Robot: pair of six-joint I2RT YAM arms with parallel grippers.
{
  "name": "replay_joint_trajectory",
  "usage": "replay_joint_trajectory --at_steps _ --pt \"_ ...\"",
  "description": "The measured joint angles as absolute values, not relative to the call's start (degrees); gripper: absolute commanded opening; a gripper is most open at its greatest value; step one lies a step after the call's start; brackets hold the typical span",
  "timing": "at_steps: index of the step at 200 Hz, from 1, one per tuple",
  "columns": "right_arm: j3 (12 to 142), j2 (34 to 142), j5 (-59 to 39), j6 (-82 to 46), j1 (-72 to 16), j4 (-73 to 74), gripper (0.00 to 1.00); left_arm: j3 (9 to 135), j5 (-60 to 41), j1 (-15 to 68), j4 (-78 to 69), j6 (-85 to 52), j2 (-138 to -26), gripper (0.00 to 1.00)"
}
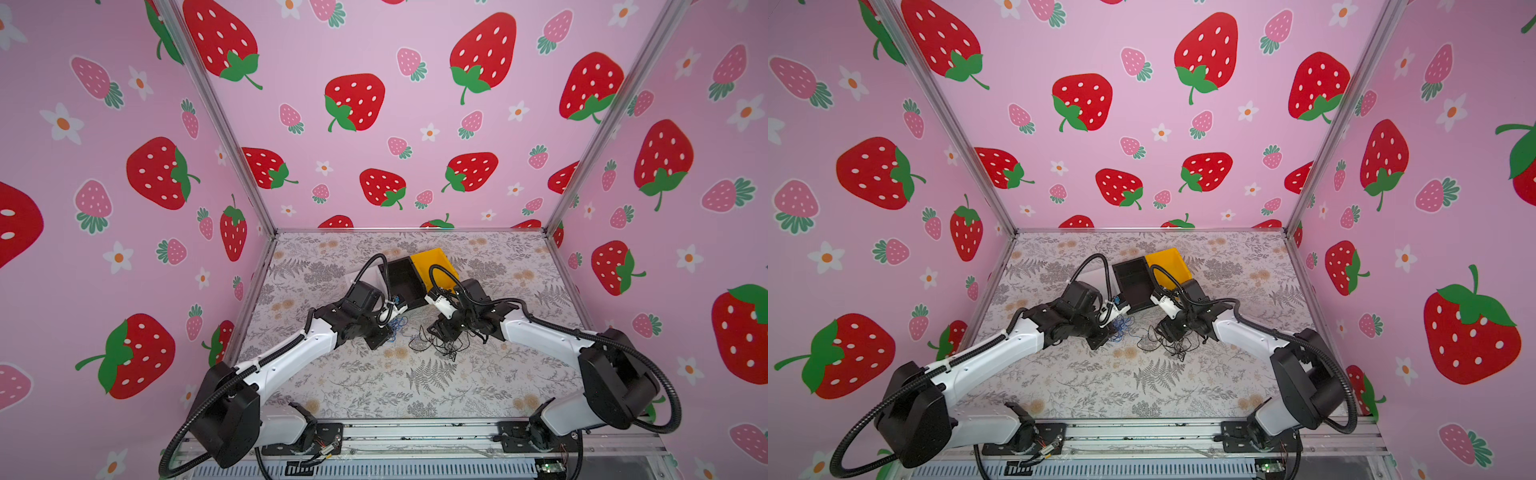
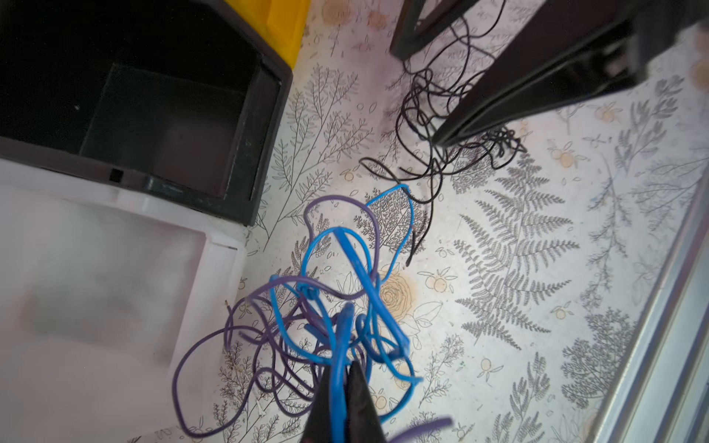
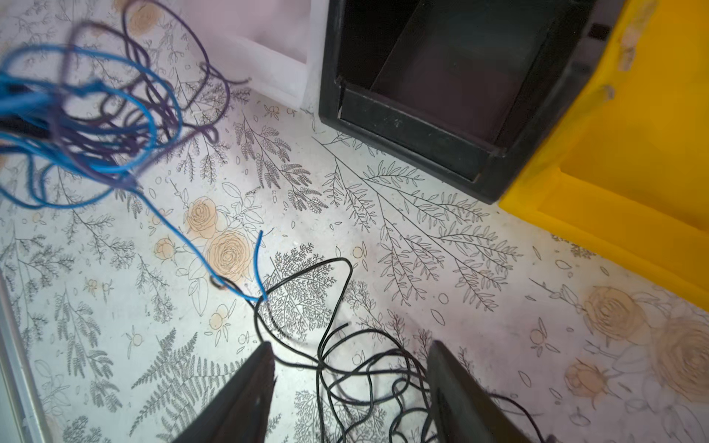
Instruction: Untangle the cables
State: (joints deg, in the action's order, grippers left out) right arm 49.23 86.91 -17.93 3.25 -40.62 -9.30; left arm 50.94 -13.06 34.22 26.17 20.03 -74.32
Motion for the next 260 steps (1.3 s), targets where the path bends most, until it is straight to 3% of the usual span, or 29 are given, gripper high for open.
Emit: replay_joint_trajectory --at_steps 130,260 --pt "41.8 87.9 -17.8 20.0 -40.6 4.7 0.63 50.9 -13.6 36.2 25.6 23.8 -73.0 0.0" --pt "42.2 90.8 -29.5 34.5 -40.6 10.1 0.56 50.9 -13.5 37.8 25.2 24.3 -69.6 0.0"
